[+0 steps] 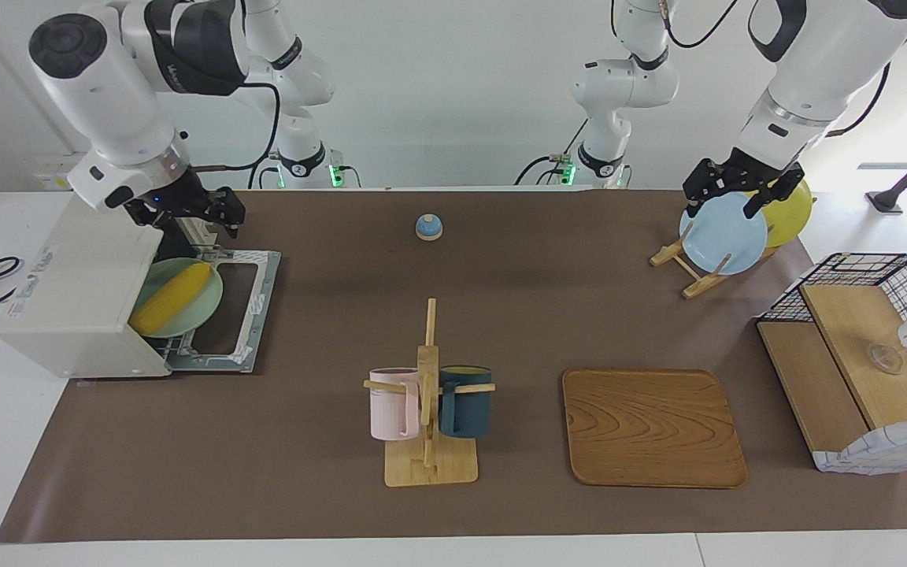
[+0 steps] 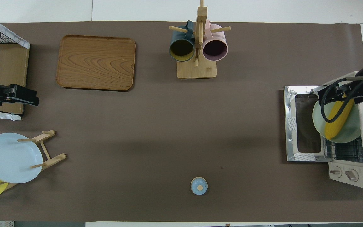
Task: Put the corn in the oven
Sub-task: 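Withdraw the right gripper out of the oven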
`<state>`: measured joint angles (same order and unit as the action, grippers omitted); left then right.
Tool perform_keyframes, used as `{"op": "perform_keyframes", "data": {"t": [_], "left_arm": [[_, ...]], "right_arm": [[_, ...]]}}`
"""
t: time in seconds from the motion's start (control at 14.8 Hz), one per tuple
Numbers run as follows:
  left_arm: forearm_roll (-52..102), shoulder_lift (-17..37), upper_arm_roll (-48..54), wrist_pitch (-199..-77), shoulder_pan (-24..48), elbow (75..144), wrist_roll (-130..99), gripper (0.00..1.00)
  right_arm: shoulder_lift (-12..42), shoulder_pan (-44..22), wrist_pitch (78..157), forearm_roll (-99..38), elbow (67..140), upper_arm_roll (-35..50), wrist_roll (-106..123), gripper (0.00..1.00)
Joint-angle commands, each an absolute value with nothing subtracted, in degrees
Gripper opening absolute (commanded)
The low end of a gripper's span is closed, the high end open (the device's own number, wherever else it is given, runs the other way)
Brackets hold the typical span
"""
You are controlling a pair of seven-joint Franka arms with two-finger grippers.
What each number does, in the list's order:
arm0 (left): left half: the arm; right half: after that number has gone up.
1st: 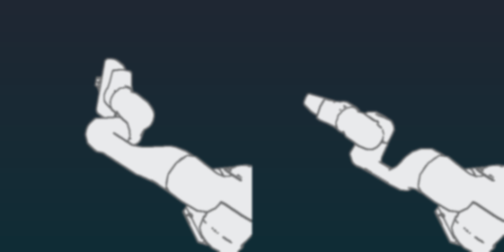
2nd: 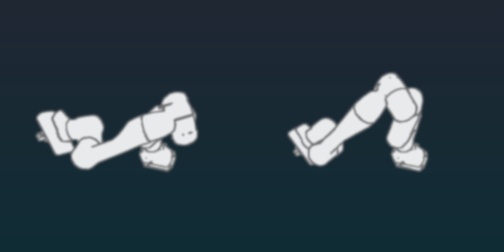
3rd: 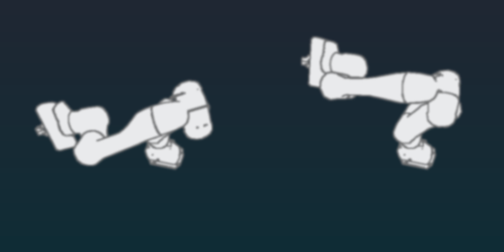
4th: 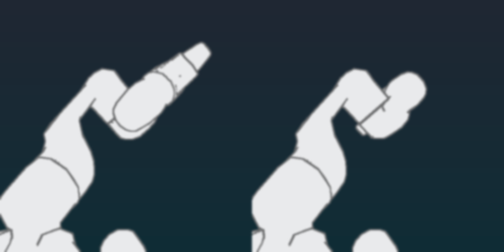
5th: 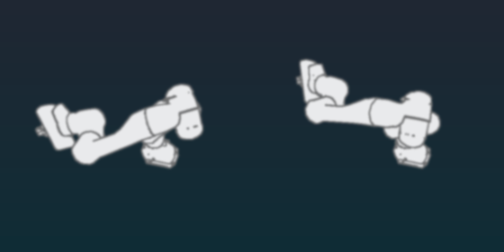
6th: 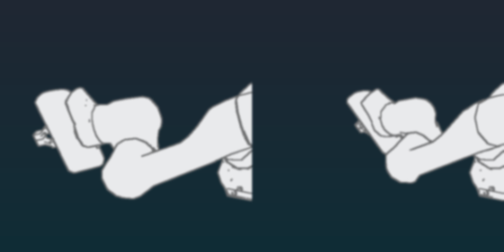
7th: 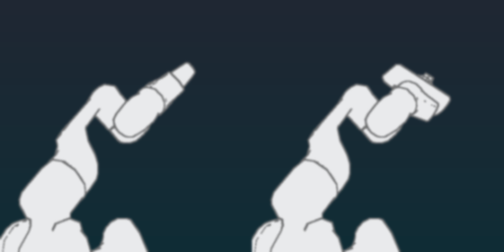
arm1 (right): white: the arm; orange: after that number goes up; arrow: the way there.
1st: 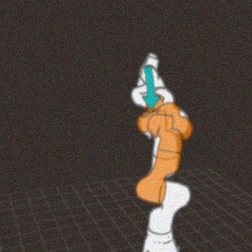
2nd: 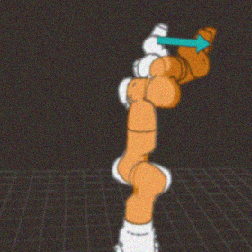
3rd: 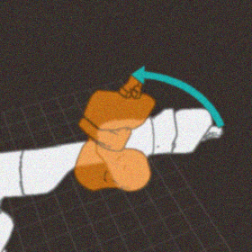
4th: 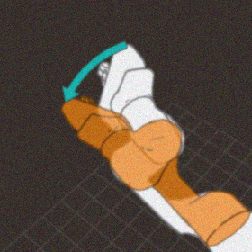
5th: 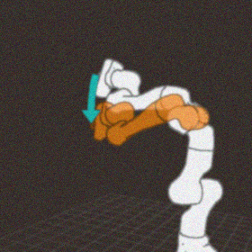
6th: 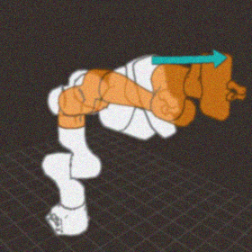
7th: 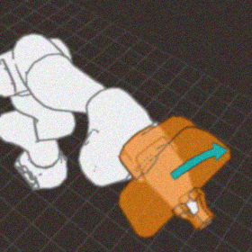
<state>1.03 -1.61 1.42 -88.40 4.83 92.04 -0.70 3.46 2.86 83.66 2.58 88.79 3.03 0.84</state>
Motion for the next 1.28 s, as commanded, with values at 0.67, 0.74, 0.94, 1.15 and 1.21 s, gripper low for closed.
{"op": "perform_keyframes", "data": {"t": [0.67,0.74,0.94,1.15,1.21], "left_arm": [[-0.1,-2.8,1.9,-88.9,4.0,93.3,-0.1,1.00],[-0.1,-2.8,1.9,-88.9,4.0,93.3,-0.1,1.00],[-0.1,-2.8,1.9,-88.9,4.0,93.3,-0.1,1.00],[-0.1,-2.8,1.9,-88.9,4.0,93.3,-0.1,1.00],[-0.1,-2.8,1.9,-88.9,4.0,93.3,-0.1,1.00]], "right_arm": [[-1.1,-0.9,78.6,1.3,87.1,-0.4,1.2,1.00],[-1.8,-1.4,78.7,1.1,87.6,-0.5,1.1,1.00],[-2.0,-1.8,79.1,1.0,88.2,-0.9,1.1,1.00],[-1.9,-1.8,79.2,0.7,87.6,-1.2,1.1,1.00],[-1.9,-1.8,79.3,0.6,87.7,-1.2,1.1,1.00]]}}
